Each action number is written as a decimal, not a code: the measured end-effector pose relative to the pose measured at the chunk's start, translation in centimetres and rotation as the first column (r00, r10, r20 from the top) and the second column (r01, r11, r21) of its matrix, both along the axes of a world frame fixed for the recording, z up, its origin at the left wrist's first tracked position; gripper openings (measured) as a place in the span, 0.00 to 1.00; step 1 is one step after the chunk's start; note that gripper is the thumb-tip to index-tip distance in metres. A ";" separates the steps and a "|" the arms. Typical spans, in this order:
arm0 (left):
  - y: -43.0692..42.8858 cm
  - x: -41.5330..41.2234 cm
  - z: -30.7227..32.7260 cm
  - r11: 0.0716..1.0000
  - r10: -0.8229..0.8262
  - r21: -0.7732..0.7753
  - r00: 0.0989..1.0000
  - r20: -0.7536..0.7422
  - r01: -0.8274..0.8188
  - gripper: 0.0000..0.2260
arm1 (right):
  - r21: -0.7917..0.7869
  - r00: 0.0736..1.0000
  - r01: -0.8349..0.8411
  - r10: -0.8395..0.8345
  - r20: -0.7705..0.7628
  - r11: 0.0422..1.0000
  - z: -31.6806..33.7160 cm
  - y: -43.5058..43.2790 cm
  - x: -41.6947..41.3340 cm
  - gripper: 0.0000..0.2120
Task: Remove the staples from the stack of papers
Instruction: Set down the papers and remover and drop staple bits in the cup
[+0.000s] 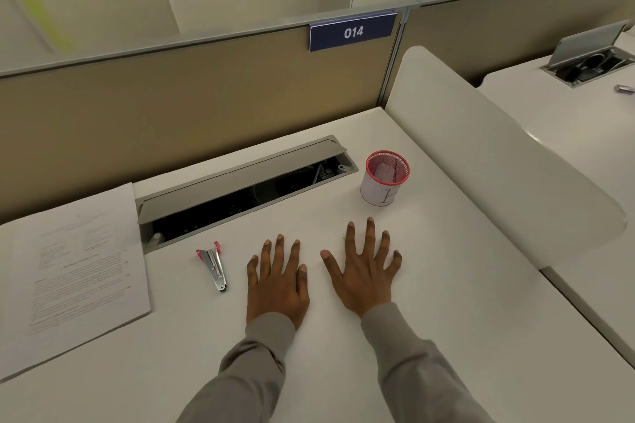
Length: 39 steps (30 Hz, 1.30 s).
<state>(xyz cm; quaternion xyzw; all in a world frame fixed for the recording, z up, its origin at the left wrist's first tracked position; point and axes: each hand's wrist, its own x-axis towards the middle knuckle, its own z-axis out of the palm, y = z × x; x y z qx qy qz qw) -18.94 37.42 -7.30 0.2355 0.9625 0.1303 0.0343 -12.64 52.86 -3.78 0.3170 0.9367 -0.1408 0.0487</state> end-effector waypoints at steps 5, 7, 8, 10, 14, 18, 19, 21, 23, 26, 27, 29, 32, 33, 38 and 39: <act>0.0 0.0 0.0 1.000 -0.005 0.003 1.000 0.006 0.005 0.26 | 0.151 0.963 -0.262 0.269 -0.026 0.953 -1.0 -0.7 2.1 0.31; -0.1 0.0 0.0 1.000 -0.006 0.001 1.000 0.003 0.006 0.26 | 0.176 0.956 -0.290 0.295 0.003 0.941 -1.2 0.1 1.8 0.29; -0.1 0.0 0.0 1.000 -0.006 0.000 1.000 0.003 0.006 0.26 | 0.176 0.958 -0.285 0.286 0.016 0.942 -1.1 0.8 1.5 0.29; 0.0 0.0 0.0 1.000 -0.005 -0.005 1.000 0.000 0.005 0.26 | 0.174 0.963 -0.271 0.269 0.038 0.947 -0.8 2.2 0.8 0.28; 0.0 0.0 0.1 1.000 -0.009 -0.001 1.000 -0.007 0.009 0.26 | 0.150 0.970 -0.243 0.239 0.043 0.958 -0.1 3.5 0.0 0.30; 0.0 0.0 0.1 1.000 -0.006 0.008 1.000 0.000 0.006 0.26 | 0.123 0.989 -0.143 0.146 -0.013 0.982 0.4 4.4 0.2 0.34; 0.0 0.0 0.0 1.000 -0.004 0.008 1.000 0.002 0.004 0.26 | 0.113 0.990 -0.139 0.142 -0.021 0.984 0.5 4.7 0.1 0.34; 0.0 0.0 0.0 1.000 -0.003 0.005 1.000 -0.001 0.003 0.26 | 0.074 0.986 -0.157 0.161 -0.048 0.985 0.6 4.9 -0.3 0.31; -0.1 0.0 0.0 1.000 -0.004 -0.004 1.000 0.001 0.004 0.26 | 0.001 0.976 -0.188 0.187 -0.108 0.982 0.7 5.0 -0.9 0.26; -0.1 0.0 0.0 1.000 -0.007 -0.008 1.000 0.006 0.007 0.26 | -0.185 0.957 -0.175 0.124 -0.261 0.967 0.7 5.0 -1.9 0.18; -0.1 0.0 0.0 1.000 -0.006 -0.005 1.000 0.007 0.006 0.26 | -0.217 0.945 -0.163 0.089 -0.316 0.962 0.6 5.0 -2.1 0.16; -0.1 0.0 0.0 1.000 -0.003 0.000 1.000 0.007 0.003 0.26 | -0.224 0.913 -0.145 0.043 -0.405 0.964 0.3 5.0 -2.4 0.11; -0.1 0.0 0.0 1.000 -0.003 -0.003 1.000 0.005 0.003 0.26 | -0.220 0.880 -0.144 0.024 -0.474 0.965 0.1 4.9 -2.4 0.06; -0.1 0.0 0.0 1.000 -0.004 -0.004 1.000 0.005 0.004 0.26 | -0.206 0.871 -0.151 0.031 -0.490 0.967 0.1 4.8 -2.4 0.05; -0.1 0.0 -0.1 1.000 -0.004 0.000 1.000 0.012 0.004 0.26 | -0.143 0.873 -0.175 0.086 -0.481 0.974 -0.2 4.8 -2.5 0.05; -0.1 0.0 -0.1 1.000 -0.003 0.003 1.000 0.015 0.003 0.26 | -0.125 0.878 -0.176 0.098 -0.468 0.976 -0.4 4.7 -2.5 0.05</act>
